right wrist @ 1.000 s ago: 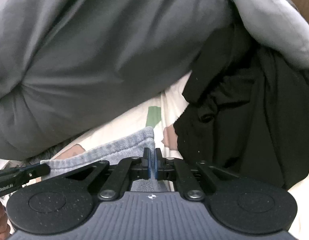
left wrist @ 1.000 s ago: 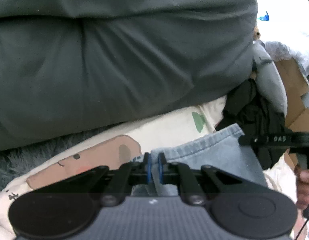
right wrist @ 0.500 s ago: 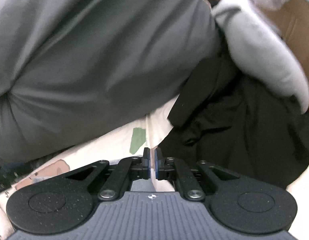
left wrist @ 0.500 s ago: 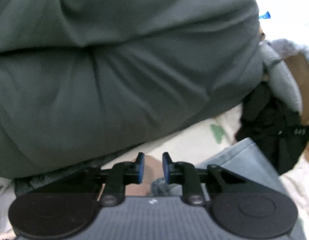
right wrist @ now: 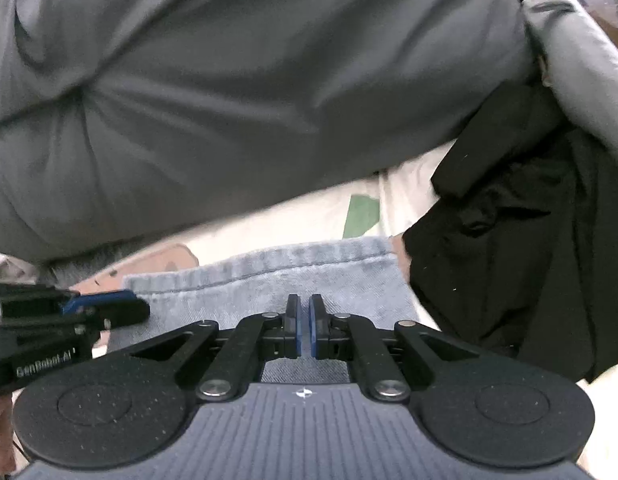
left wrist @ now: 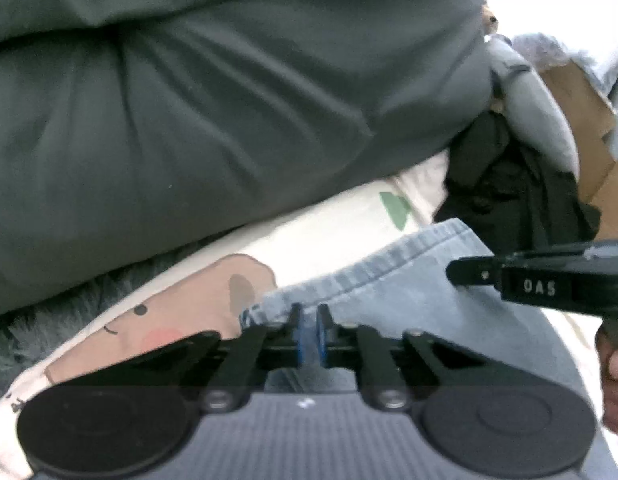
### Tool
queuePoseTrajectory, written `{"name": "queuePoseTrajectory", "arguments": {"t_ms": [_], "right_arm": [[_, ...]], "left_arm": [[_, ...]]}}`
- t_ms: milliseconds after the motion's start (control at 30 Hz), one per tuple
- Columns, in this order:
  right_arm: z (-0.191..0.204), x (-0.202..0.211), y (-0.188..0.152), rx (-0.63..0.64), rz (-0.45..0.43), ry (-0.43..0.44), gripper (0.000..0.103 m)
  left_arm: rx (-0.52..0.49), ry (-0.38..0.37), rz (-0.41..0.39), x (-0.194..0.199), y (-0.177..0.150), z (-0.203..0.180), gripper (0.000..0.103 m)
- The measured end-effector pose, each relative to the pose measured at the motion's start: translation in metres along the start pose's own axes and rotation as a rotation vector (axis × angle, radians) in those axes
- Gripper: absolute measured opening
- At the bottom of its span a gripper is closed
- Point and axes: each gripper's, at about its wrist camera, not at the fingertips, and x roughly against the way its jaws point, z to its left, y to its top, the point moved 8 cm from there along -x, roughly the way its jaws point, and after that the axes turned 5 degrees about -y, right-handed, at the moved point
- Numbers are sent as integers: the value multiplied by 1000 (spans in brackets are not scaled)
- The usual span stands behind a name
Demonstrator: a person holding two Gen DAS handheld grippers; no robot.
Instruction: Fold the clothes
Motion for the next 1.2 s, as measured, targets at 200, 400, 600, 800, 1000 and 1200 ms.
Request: {"name": "queuePoseTrajectory", "arguments": {"t_ms": [200, 400, 600, 800, 1000, 1200], "right_arm": [[2, -16, 7, -52, 16, -13, 4], [1, -31, 2, -42, 48, -12, 5], [5, -35, -7, 5, 30, -31, 9], [-20, -13, 10, -144, 41, 73, 10], [-55, 51, -10, -178, -30, 47, 9], [-88, 111, -71, -158, -17, -49, 9]], "left_arm": [[-45, -47, 8, -16, -10, 5, 3], [-26, -72, 10, -18, -12, 11, 3], [-4, -53, 6, -3, 2, 6, 3], [-25, -103, -37, 22, 14, -15, 7], [-94, -187, -40, 19, 16, -53, 21], [-156, -281, 60, -2, 5, -97, 22]]}}
